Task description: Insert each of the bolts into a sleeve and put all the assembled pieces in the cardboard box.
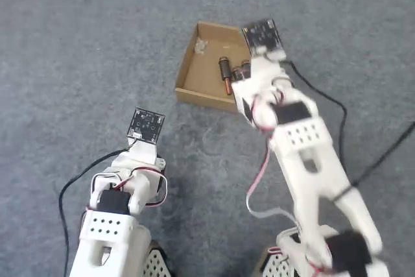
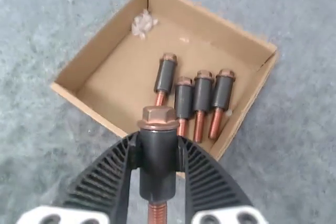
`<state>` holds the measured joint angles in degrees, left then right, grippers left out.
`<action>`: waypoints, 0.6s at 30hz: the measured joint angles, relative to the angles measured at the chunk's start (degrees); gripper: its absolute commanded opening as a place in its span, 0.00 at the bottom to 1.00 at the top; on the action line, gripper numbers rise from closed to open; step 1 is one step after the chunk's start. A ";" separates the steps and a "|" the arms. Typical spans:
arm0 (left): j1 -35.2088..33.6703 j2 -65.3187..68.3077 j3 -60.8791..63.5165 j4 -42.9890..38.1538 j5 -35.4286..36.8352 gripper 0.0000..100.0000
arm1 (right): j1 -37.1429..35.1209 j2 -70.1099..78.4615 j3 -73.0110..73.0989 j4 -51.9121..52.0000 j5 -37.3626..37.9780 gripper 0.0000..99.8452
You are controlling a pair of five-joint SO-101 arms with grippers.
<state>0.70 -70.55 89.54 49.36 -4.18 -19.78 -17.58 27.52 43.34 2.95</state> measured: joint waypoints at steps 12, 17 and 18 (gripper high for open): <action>-0.09 0.00 0.00 0.00 0.00 0.01 | 1.93 34.20 -36.04 12.04 0.35 0.01; 0.00 0.00 0.00 0.00 0.00 0.01 | 2.46 45.63 -43.60 12.04 0.35 0.01; 0.00 0.00 0.00 0.00 0.00 0.01 | 2.46 47.56 -44.84 12.04 0.35 0.01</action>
<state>0.70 -70.55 89.54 49.36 -4.18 -17.32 29.98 -17.32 55.38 3.30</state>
